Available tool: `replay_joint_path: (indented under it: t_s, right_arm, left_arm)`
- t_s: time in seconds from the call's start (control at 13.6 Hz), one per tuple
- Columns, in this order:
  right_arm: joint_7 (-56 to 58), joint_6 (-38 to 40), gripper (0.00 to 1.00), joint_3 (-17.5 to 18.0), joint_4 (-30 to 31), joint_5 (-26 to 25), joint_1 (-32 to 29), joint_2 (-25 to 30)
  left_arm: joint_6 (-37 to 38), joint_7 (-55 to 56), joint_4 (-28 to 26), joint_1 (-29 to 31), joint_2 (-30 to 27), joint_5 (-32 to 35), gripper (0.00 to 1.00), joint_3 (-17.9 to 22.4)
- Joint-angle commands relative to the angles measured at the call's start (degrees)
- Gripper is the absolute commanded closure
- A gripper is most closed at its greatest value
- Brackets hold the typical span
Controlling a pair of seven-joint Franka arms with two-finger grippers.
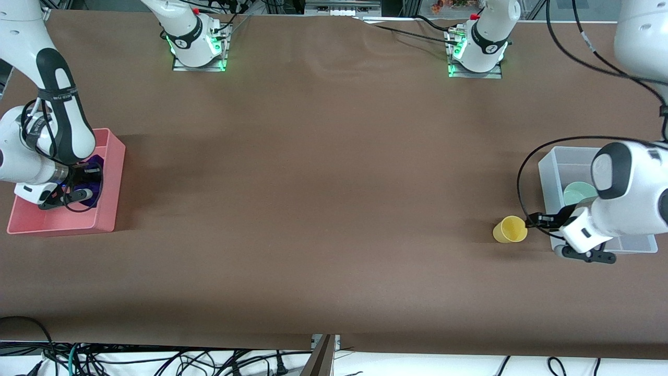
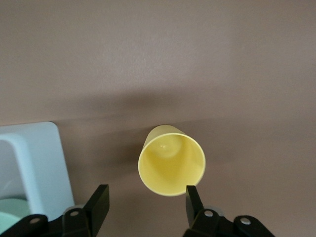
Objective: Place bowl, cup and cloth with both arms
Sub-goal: 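Drop the cloth into the pink bin while the left gripper grasps the cup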
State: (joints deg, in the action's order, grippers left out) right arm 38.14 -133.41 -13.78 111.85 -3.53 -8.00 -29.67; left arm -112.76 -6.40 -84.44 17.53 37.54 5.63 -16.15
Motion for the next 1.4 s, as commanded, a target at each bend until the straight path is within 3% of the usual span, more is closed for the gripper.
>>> replay_joint_path:
  t_s: [0.0, 0.22, 0.29, 0.37, 0.44, 0.51, 0.59, 0.66, 0.73, 0.81, 0.95, 1.18, 1.32]
  right_arm:
    - [3.9, -4.3, 1.0, -1.2, 0.7, 0.7, -0.4, -1.5]
    - [4.0, -5.0, 1.0, -1.3, 0.6, 0.8, -1.1, -2.3]
    - [4.0, -5.4, 1.0, -1.3, 0.6, 0.9, -1.1, -2.6]
    - [4.0, -5.7, 1.0, -1.3, 0.6, 0.9, -1.2, -2.8]
    - [4.0, -6.1, 1.0, -1.3, 0.6, 0.9, -1.6, -3.1]
    - [4.0, -6.2, 1.0, -1.3, 0.6, 1.0, -1.8, -3.3]
    - [4.0, -6.2, 1.0, -1.3, 0.6, 1.5, -1.9, -3.3]
    - [4.0, -6.1, 0.84, -1.3, 0.5, 1.7, -1.9, -3.3]
    - [3.9, -5.9, 0.11, -1.3, 0.2, 1.8, -1.9, -3.0]
    - [3.9, -5.6, 0.0, -1.3, -0.1, 2.4, -1.9, -2.3]
    - [3.9, -2.8, 0.0, -1.3, -2.2, 3.4, -1.9, 0.6]
    - [3.3, 17.4, 0.0, -0.4, -13.5, 3.6, -1.8, 3.4]
    - [1.9, 27.2, 0.0, 2.7, -19.6, 4.5, -1.8, 5.5]
  left_arm:
    - [-3.6, 0.2, 0.7, 0.5, 1.8, 0.3, 0.29, 0.2]
    - [-6.9, 0.1, 0.1, 0.5, 3.7, 0.5, 0.29, 0.3]
    - [-7.0, 0.0, 0.2, 0.5, 4.5, 0.5, 0.37, 0.3]
    - [-7.1, 0.0, 0.2, 0.4, 5.3, 0.5, 0.57, 0.3]
    - [-7.1, 0.0, 0.2, 0.4, 6.1, 0.5, 0.69, 0.3]
    - [-7.1, 0.1, 0.3, 0.4, 6.8, 0.5, 0.91, 0.3]
    - [-7.1, 0.2, 0.5, 0.4, 7.0, 0.5, 1.0, 0.2]
    - [-7.1, 0.2, 0.5, 0.4, 6.9, 0.4, 1.0, 0.2]
    - [-7.0, 0.5, 0.5, 0.4, 6.9, 0.3, 1.0, 0.2]
    - [-6.9, 0.7, 0.6, 0.4, 6.8, 0.2, 1.0, 0.2]
    - [-5.0, 0.6, 0.8, 0.5, 5.1, 0.3, 1.0, 0.1]
    - [4.4, 0.1, 2.9, 1.0, -0.1, 0.5, 1.0, 0.1]
    - [16.6, -0.6, 7.6, 1.5, -2.1, 0.7, 1.0, 0.6]
